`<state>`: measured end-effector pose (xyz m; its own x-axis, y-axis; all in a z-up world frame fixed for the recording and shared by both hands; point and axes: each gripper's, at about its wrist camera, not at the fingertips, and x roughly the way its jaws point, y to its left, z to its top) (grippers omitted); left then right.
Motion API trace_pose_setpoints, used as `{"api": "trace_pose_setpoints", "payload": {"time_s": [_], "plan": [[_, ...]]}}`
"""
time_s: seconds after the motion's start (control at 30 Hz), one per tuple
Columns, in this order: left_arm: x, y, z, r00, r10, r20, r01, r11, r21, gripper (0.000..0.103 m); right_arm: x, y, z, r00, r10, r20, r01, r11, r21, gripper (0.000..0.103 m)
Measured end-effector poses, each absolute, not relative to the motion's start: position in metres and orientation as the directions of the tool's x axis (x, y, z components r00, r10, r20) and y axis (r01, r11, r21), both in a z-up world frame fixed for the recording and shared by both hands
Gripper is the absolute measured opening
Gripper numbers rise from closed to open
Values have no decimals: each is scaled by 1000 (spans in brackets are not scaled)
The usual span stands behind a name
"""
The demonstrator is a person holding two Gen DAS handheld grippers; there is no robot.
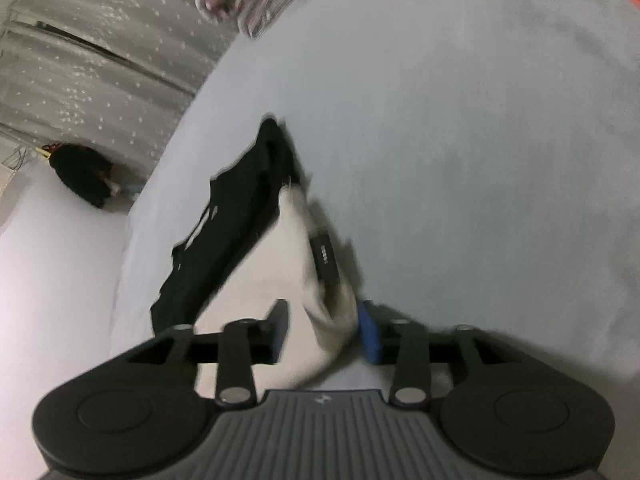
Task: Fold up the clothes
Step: 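Open both grippers and lift them off the folded towel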
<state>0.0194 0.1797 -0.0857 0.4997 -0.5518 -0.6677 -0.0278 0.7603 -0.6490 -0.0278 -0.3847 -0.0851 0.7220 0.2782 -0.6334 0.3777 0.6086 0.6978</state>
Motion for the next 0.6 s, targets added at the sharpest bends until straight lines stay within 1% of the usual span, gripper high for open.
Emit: {"api": "trace_pose_setpoints", "payload": {"time_s": [0.13,0.27,0.4,0.47,0.53,0.57,0.6], "plan": [[24,180,-75,555,-485,-676,-3,811,-585,45,-28,-391,-73,764,221,-606,355,641,681,43],[35,173,-69,620,-400,-675,19,868,-497,42,-16,-383,-73,789,204,-580,302,694,654,43],[48,166,-71,666,-366,-650,39,887,-459,41,0,-371,-75,798,187,-573,250,762,597,37],[55,162,-74,677,-345,-650,31,896,-443,40,10,-363,-76,802,170,-572,221,806,550,36],[62,158,-77,689,-332,-644,32,902,-431,36,18,-356,-77,807,152,-571,195,844,500,34],[65,156,-79,695,-326,-641,32,905,-425,34,22,-352,-79,809,141,-570,182,862,472,31],[69,154,-80,700,-319,-638,32,908,-419,32,26,-348,-80,812,131,-569,169,880,444,24]]}}
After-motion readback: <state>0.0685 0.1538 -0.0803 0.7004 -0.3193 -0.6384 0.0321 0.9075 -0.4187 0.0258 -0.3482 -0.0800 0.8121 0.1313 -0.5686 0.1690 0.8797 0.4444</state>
